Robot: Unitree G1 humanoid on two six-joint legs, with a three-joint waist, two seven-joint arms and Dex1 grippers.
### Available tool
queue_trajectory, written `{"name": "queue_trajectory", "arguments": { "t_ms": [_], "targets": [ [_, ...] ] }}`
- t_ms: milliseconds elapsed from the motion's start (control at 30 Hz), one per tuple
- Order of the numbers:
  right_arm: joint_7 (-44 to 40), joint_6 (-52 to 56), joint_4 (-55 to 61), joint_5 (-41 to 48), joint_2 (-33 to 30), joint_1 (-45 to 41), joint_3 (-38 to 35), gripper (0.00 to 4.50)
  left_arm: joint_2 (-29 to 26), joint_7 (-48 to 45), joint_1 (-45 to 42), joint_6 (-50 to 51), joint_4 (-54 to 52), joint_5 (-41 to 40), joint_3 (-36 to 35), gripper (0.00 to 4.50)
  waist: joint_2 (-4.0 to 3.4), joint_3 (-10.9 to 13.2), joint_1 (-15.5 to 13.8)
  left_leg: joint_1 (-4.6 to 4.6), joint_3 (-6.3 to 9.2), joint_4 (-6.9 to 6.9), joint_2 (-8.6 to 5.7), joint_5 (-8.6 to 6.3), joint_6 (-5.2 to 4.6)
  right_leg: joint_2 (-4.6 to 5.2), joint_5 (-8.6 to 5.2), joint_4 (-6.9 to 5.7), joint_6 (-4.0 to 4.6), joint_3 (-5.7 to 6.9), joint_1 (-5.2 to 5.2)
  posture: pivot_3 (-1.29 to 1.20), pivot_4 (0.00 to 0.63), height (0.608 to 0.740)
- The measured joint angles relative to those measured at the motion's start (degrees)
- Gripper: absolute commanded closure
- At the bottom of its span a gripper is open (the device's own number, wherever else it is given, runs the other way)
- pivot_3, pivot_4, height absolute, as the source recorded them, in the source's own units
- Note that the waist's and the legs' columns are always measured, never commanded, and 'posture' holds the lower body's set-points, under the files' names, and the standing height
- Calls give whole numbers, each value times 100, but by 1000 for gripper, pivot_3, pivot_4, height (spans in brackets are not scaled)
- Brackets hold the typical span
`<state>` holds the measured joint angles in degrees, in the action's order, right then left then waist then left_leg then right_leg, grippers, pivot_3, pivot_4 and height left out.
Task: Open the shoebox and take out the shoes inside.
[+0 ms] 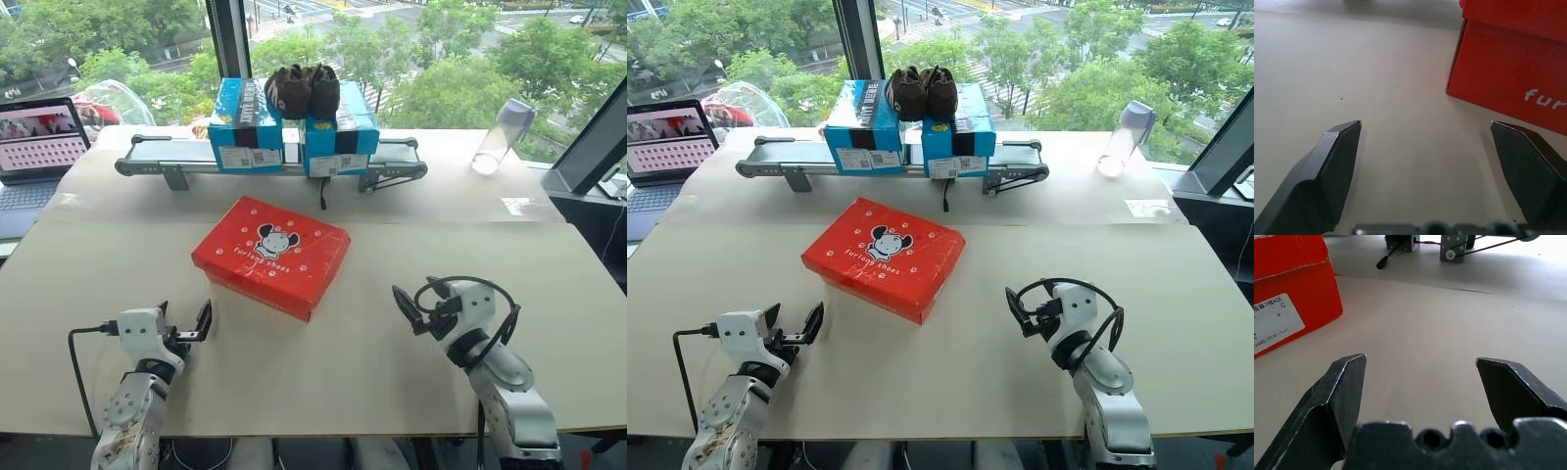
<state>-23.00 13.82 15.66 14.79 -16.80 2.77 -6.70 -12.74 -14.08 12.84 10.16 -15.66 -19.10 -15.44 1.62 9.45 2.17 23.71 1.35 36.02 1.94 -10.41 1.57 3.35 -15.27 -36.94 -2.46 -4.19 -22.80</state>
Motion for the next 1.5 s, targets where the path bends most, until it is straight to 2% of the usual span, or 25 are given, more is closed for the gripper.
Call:
{"name": "queue_trajectory", "arguments": {
  "t_ms": [100, 233, 300, 400, 567, 600, 700, 900, 967, 1000, 1033, 1067, 1133, 1267, 1500],
  "targets": [
    [-17, -5, -14, 0, 0, 1, 0, 240, -35, 6, 4, -7, -3, -1, -31, 0, 0, 0, 1, 0, 0, 0, 1, 0, 0, -1, 0, 0, 0, 1, -1, 0, 150, 740],
    [-102, -27, -41, 12, -38, 44, -24, 240, -190, -26, -67, -187, 8, -145, -539, 0, 2, 1, 3, 7, 0, 0, 2, 0, 0, -1, 0, -2, 1, 0, -11, 0, 150, 740],
    [-268, 39, -34, 133, -200, -2, -48, 240, -490, -229, -170, -161, 68, -306, -743, 0, 2, 1, 4, 6, 0, 1, 1, 0, 0, -1, 0, -2, 1, 0, -9, 0, 150, 740],
    [-712, 437, -15, 459, -678, -282, -56, 240, -1467, -1015, -608, 202, 495, -742, -931, 0, 8, 6, -4, 11, 1, 5, 3, 1, 1, -4, -3, -11, 17, 3, -23, 0, 150, 740],
    [-1069, 811, 2, 711, -1076, -608, -99, 240, -2304, -1681, -1042, 539, 571, -1163, -1240, 0, 8, 6, 9, 14, -3, 2, 2, 1, 1, -1, 2, -7, 5, 0, -23, 0, 150, 740],
    [-1145, 913, 4, 776, -1196, -668, -97, 224, -2448, -1855, -1070, 627, 609, -1222, -1240, 257, 8, 6, 11, 16, -3, -1, 2, 2, 1, -1, 1, -7, 4, 0, -24, 0, 150, 740],
    [-1277, 1109, 56, 904, -1402, -719, -118, 913, -2693, -2171, -1086, 758, 691, -1265, -1240, 1181, 9, 7, 18, 16, -3, -10, 3, 1, 1, -3, -2, -7, 10, 1, -28, 0, 150, 740],
    [-1529, 1454, 134, 1113, -1786, -910, -150, 2891, -3246, -2844, -1506, 879, 1175, -1287, -1239, 3296, 13, 10, 14, 16, -2, -8, 5, 2, 1, -5, -5, -9, 6, 2, -28, 0, 150, 740],
    [-1576, 1549, 143, 1126, -1859, -981, -149, 3706, -3479, -3079, -1856, 644, 1812, -1040, -1124, 4148, 14, 11, 13, 14, -1, -8, 5, 2, 1, -7, -5, -9, 6, 3, -30, 0, 150, 740],
    [-1578, 1572, 137, 1120, -1884, -1025, -143, 3972, -3604, -3192, -2067, 411, 2230, -811, -981, 4422, 13, 11, 11, 14, -2, -8, 4, 2, 1, -7, -5, -9, 6, 3, -29, 0, 150, 740],
    [-1578, 1589, 129, 1114, -1888, -1082, -112, 4376, -3685, -3235, -2205, 226, 2513, -618, -864, 4500, 13, 11, 10, 15, -2, -8, 4, 2, 1, -7, -5, -9, 6, 3, -31, 0, 150, 740],
    [-1575, 1593, 120, 1069, -1900, -1118, -72, 4479, -3753, -3301, -2428, -167, 2913, -289, -639, 4500, 13, 11, 8, 15, -3, -9, 4, 2, 1, -6, -5, -8, 6, 3, -30, 0, 150, 740],
    [-1567, 1591, 36, 898, -1915, -1203, 96, 4479, -3841, -3428, -2844, -1008, 3660, 330, -161, 4500, 15, 11, -10, 21, -3, -8, 3, 2, 1, -6, -4, -5, 7, 3, -32, 0, 150, 740],
    [-1438, 1582, -178, 623, -1805, -1315, 373, 4479, -3625, -3432, -3915, -2121, 5058, 1017, 429, 4500, 18, 13, -92, 50, 2, 4, 2, 2, 0, -7, 18, -7, 36, 11, -49, 0, 150, 740],
    [-1238, 1593, -333, 383, -1365, -1771, 828, 4479, -2924, -3674, -4871, -2892, 6159, 1358, 999, 4500, 19, 14, -110, 56, 3, 14, 0, 2, 0, -8, 24, -15, 32, 12, -49, 0, 150, 740]
  ]
}}
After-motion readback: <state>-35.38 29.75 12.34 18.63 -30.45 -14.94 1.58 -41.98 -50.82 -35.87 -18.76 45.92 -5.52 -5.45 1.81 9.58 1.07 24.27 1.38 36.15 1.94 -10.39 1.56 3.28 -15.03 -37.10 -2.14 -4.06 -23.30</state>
